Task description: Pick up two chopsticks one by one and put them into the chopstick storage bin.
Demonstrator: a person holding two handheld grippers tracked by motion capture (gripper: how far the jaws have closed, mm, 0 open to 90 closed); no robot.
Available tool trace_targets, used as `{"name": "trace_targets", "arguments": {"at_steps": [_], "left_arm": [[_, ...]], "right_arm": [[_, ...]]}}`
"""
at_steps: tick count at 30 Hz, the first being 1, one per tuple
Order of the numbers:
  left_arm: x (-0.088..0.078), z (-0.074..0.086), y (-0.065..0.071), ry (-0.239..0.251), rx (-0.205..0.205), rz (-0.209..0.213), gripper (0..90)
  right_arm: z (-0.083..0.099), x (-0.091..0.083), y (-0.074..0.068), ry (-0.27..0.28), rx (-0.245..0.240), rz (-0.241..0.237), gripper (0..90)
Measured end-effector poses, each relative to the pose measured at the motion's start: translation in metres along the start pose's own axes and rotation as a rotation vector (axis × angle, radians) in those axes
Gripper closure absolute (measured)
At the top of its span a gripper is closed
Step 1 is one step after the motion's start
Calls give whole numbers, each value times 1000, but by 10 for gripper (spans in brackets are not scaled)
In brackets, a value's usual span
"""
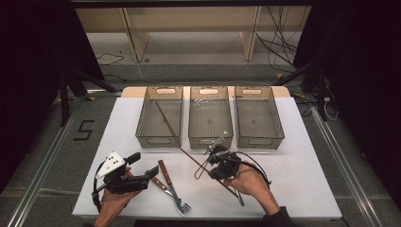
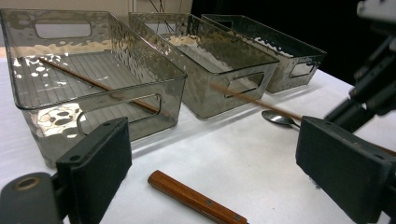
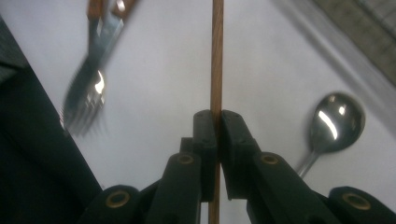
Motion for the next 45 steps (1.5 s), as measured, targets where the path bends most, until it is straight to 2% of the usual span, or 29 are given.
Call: {"name": "trace_targets", "arguments": {"at_steps": [6, 9, 18, 25, 36, 45], "left_arm": [[0, 0, -1, 2, -4, -4, 101], [0, 0, -1, 5, -8, -4, 101], [-1, -1, -2, 7, -10, -4, 101], [-1, -1, -3, 10, -14, -5, 100], [-1, 0, -3, 7, -9, -4, 101], [-2, -1, -3, 11, -9, -5, 101]], "right_arm": [[-30, -11, 4, 117, -2, -31, 858], [-47, -12, 7, 153, 0, -42, 857], [-86, -11, 15, 222, 6, -32, 857], [-109, -12, 18, 271, 22, -68, 857], [-146, -23, 26, 361, 49, -91, 857], [-170, -24, 30, 403, 69, -112, 858]]}}
Point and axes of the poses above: each handheld gripper's, and its own axes: x roughly forward along the jaws, z roughly out of its underside, y roughly to its right, the point moved 3 cm from there along x, roughly forward along the jaws, and after that the axes turned 15 degrees about -z, right-handed, at the moved point
